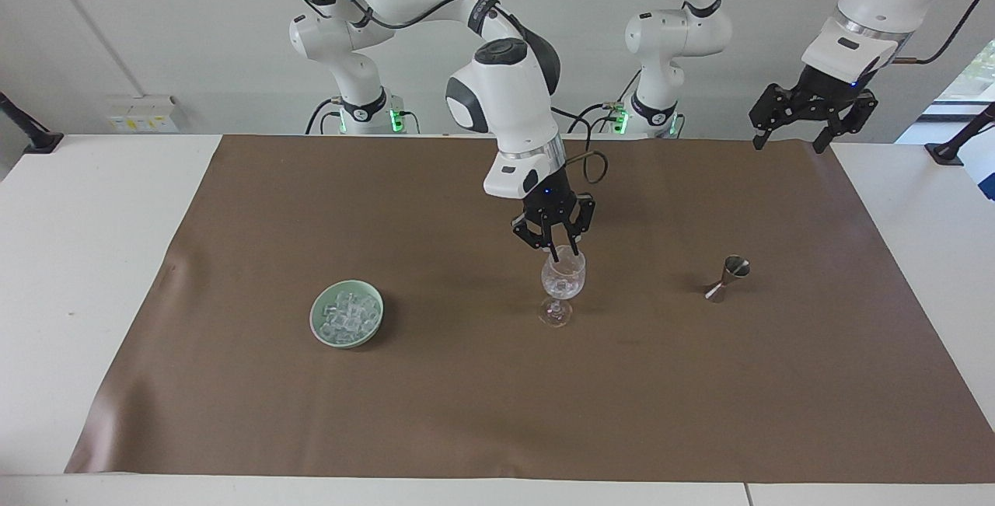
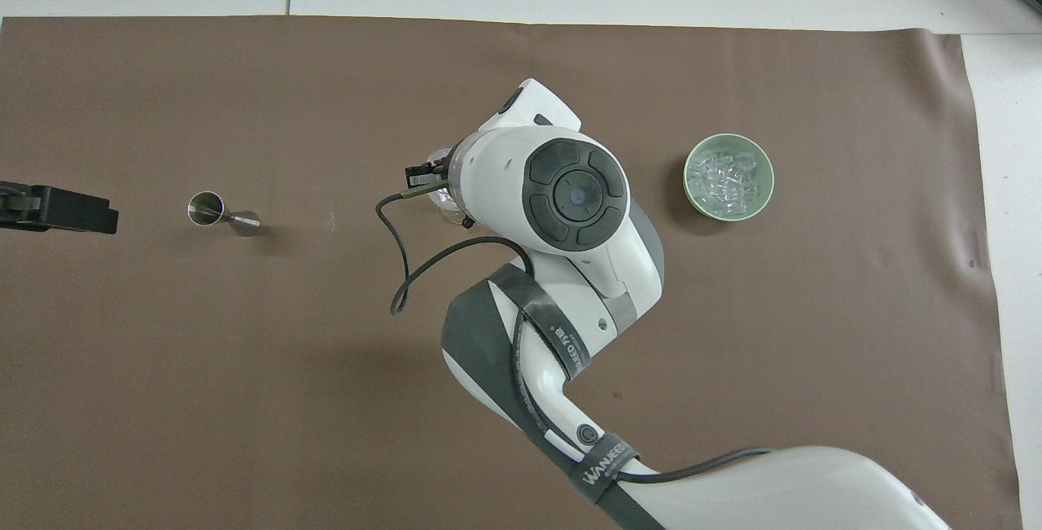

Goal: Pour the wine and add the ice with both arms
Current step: 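Carry the bowl back and lower it onto the table with the right gripper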

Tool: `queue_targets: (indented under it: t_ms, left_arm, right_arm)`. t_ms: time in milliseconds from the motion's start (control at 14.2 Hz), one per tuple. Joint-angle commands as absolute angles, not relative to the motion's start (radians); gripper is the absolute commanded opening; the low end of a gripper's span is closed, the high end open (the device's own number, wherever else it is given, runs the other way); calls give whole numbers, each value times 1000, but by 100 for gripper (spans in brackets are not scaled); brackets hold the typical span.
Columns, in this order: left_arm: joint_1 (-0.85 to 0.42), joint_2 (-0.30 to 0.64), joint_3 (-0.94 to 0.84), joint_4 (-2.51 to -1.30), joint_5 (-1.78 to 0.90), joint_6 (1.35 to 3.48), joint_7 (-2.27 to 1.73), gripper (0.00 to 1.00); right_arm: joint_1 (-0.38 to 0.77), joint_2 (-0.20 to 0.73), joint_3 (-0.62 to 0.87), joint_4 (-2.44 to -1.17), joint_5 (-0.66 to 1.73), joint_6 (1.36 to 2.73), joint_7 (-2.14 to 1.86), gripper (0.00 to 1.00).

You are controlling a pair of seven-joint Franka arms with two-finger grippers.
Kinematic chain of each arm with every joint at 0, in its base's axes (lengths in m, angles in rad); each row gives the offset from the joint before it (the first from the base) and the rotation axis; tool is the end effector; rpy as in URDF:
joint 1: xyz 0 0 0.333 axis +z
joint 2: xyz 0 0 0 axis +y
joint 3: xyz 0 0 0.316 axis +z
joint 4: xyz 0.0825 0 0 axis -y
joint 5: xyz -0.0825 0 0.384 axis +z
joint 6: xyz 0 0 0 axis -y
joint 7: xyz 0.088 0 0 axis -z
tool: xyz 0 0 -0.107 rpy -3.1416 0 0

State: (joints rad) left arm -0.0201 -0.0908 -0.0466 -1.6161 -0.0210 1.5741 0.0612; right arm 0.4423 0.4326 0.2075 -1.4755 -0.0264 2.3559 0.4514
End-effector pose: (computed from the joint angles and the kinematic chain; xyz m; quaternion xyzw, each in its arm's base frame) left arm 0.5251 -0.0386 0.6524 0.9976 -0.0641 0.0243 0.0085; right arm 0.5904 0.4149 0.4831 -0.9699 -0.0846 -0.1779 0.1430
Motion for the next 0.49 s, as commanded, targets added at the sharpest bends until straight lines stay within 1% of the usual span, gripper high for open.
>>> queue_targets:
  t_ms: [0,71,212,282,353,423]
  left_arm:
    - [-18,-104,-43,-1623,-31,1559,54,100]
    - [-18,-104,-43,-1623,-31,1559,54,100]
    - [-20,-104,-43,-1623,-31,1559,54,100]
    - [-20,-104,-43,-1623,-31,1559,54,100]
    - [-20,-104,-41,-1623,-31,1559,54,100]
    - [-18,-104,-43,-1623,-31,1559,54,100]
  right_arm:
    - [430,433,210,-1439,-54,2346,476,35]
    - [426,431,209,-1437,-55,2341,472,37]
    - [419,394,204,-1437,-54,2323,457,41]
    - [396,367,201,-1437,-51,2307,439,43]
    - [367,338,202,-1445,-45,2280,410,47]
    - [344,313,204,-1447,-32,2225,376,52]
